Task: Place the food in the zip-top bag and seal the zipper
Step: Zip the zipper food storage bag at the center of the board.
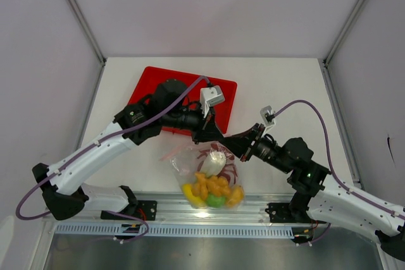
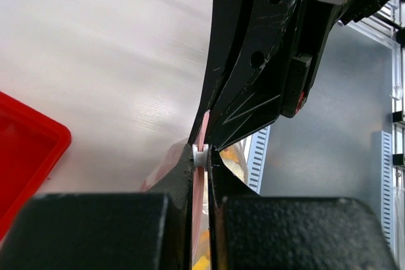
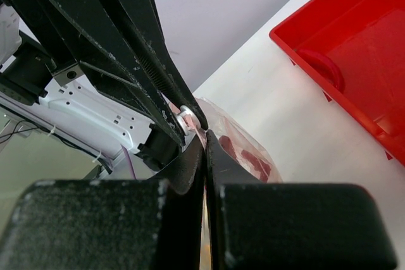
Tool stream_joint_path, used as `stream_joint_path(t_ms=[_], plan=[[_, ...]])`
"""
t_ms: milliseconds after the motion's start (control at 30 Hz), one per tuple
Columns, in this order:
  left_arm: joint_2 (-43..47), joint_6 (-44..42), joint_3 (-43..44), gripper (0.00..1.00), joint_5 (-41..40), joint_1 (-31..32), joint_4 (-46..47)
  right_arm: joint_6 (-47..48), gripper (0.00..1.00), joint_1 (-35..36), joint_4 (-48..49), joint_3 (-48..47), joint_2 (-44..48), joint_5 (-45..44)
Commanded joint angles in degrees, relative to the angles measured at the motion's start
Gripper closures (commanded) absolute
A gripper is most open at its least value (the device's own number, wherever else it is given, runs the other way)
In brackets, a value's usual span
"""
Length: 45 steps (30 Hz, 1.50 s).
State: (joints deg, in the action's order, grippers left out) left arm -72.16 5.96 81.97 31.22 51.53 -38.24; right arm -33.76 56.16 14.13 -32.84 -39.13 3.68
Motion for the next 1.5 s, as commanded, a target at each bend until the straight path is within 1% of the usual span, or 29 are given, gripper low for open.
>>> stream_joint_path(t_ms=[0,167,433,467,533,567,633,667,767,800,867,900,1000,1100,1167,1367,1467], plan=[[2.6,-1.0,-1.6,0.99,-3.1,0.2,-7.4,-0.4,1.00,-0.2,7.2,-1.2,1.4,-4.4],[3.2,-1.5,-1.1,0.99,-2.0,0.2,-7.6,0.8,1.00,0.1,6.0,-1.8,1.3,-4.4],[5.0,-1.6,-5.0,0.99,-2.3,0.2,-7.2,1.3,1.00,0.1,4.9,-2.3,1.5,-4.4],[5.3,-1.6,-5.1,0.99,-1.8,0.2,-6.9,2.1,1.00,0.2,4.8,-2.4,1.3,-0.7],[5.8,-2.3,-4.8,0.99,-1.4,0.2,-6.6,3.2,1.00,-0.3,2.3,-4.5,-0.5,1.7],[6.2,-2.7,-4.5,0.99,-1.1,0.2,-6.7,3.7,1.00,-0.4,0.4,-5.2,-1.2,4.8],[6.6,-3.4,-3.5,0.99,-0.7,0.2,-6.8,5.5,1.00,-1.4,-2.3,-7.7,-3.2,7.6],[6.4,-3.6,-3.1,0.99,-0.6,0.1,-6.8,6.1,1.00,-1.7,-5.2,-8.5,-3.9,11.0],[5.4,-4.0,0.7,0.99,-0.2,0.1,-8.2,9.8,0.91,-2.5,-12.4,-13.0,-6.5,13.8],[5.1,-4.1,1.2,0.99,0.2,0.1,-8.4,11.8,0.81,-2.5,-13.8,-14.0,-6.8,15.5],[4.7,-4.3,1.9,0.99,0.4,0.1,-8.8,13.7,0.71,-2.5,-20.1,-17.5,-8.1,17.0],[4.3,-4.4,2.7,1.00,0.6,0.1,-8.8,14.8,0.64,-2.6,-22.0,-18.8,-8.3,17.7],[3.9,-4.6,3.4,0.99,1.4,0.1,-9.0,19.3,0.59,-2.9,-28.9,-23.5,-10.1,20.7],[3.5,-4.8,3.7,1.00,1.7,0.1,-9.6,23.2,0.59,-3.6,-35.2,-27.8,-12.4,24.3],[3.4,-5.1,3.6,0.99,1.8,0.1,-9.8,25.6,0.59,-3.6,-39.3,-30.6,-14.0,24.5],[2.9,-5.3,3.6,0.99,2.7,0.1,-10.6,31.4,0.62,-3.7,-45.7,-35.0,-15.7,27.3],[2.6,-5.3,3.4,0.99,3.4,0.2,-10.7,34.5,0.65,-3.7,-48.8,-38.0,-17.6,28.5]])
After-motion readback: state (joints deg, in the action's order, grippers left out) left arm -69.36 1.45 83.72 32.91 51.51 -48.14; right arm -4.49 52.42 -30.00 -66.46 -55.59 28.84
